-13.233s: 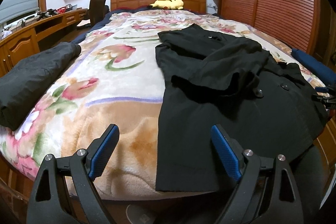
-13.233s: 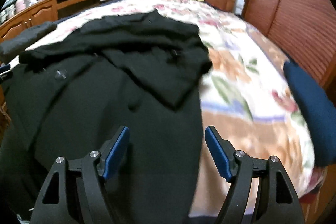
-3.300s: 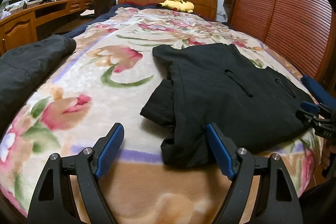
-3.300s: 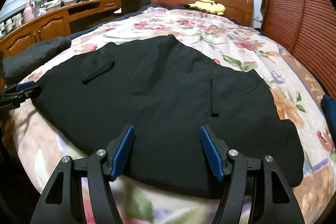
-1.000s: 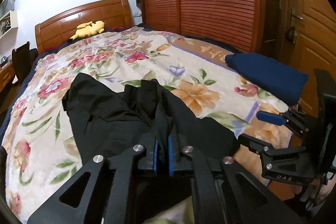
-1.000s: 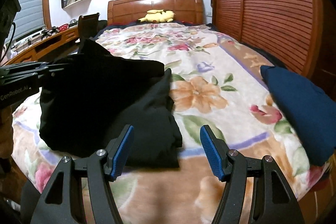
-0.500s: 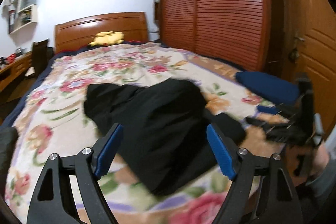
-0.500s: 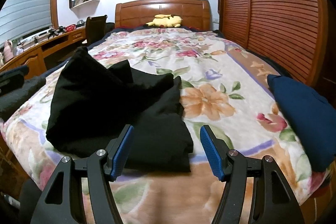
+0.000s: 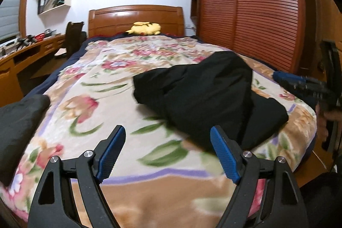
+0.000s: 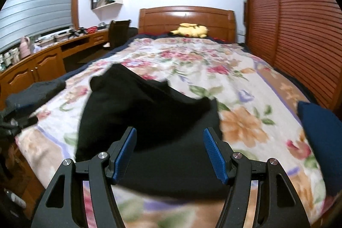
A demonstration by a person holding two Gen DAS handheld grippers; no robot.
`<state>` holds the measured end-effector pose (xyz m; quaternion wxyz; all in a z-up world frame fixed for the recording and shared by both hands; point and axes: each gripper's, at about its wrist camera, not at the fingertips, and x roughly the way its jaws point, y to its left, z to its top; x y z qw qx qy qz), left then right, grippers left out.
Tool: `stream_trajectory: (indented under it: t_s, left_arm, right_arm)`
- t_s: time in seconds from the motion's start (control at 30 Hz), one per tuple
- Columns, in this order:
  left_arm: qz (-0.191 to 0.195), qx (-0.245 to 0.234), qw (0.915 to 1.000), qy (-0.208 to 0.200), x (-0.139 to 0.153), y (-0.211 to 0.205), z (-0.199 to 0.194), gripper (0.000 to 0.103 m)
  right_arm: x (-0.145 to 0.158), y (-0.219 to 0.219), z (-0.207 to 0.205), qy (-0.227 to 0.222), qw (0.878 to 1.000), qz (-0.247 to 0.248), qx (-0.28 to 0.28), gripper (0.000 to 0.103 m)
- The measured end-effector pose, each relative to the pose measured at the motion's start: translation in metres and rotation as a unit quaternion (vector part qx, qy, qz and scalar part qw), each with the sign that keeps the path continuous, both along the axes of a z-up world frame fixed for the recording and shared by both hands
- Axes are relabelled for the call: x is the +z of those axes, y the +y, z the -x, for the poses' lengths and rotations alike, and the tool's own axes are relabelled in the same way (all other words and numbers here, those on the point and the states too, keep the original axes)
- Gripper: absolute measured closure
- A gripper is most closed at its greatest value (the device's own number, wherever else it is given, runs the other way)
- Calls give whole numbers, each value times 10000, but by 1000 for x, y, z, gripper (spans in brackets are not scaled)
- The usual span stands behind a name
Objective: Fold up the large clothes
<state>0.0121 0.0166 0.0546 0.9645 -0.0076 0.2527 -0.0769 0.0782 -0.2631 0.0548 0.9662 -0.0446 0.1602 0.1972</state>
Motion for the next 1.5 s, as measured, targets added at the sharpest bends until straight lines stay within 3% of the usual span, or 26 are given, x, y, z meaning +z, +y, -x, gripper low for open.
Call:
stream_trajectory:
  t_s: [0.23,0.37,0.57,0.9,0.93,0.97,1.0,1.03,1.07,1.27,1.4,1.5]
  left_arm:
    - [66,218,9997,-28,-5,35,14,21]
    - [175,242,9996,-12,-9,46,19,21]
    - [151,185,9997,-3,-16,51,17,21]
    - [169,83,9998,104,-27,53,10,21]
    - [184,73,9997,116,-28,52,8,21]
    - [190,68,9997,126,-30,51,7,21]
    - [198,58,9997,136,-31,51,5,21]
    - [213,37,9996,155,-32,49,2,21]
    - [219,18,9996,172,-33,47,0,21]
    - [239,-219,9993,193,-32,25,-18,21]
    - [255,-460,9985,148,-26,2,-30,21]
    - [242,-663,9975,103,-22,-16,-36,21]
  right_arm:
    - [43,55,-27,-70,9985,238,492,36]
    - [55,80,-53,115,9960,436,766,28]
    - [51,113,-91,342,9900,1025,902,24]
    - [54,146,-142,1120,9770,1446,1094,24]
    - [53,148,-142,1153,9750,1508,1155,28]
    - [52,150,-141,1186,9723,1584,1242,42]
    - [54,152,-141,1182,9704,1655,1305,67]
    - [55,152,-137,1145,9678,1780,1366,85]
    - [56,151,-131,1061,9666,1870,1396,95]
    - [78,105,-86,202,9800,1593,1173,99]
    - [79,52,-69,-90,9883,1409,584,99]
    - [60,8,-65,-191,9884,1504,-121,99]
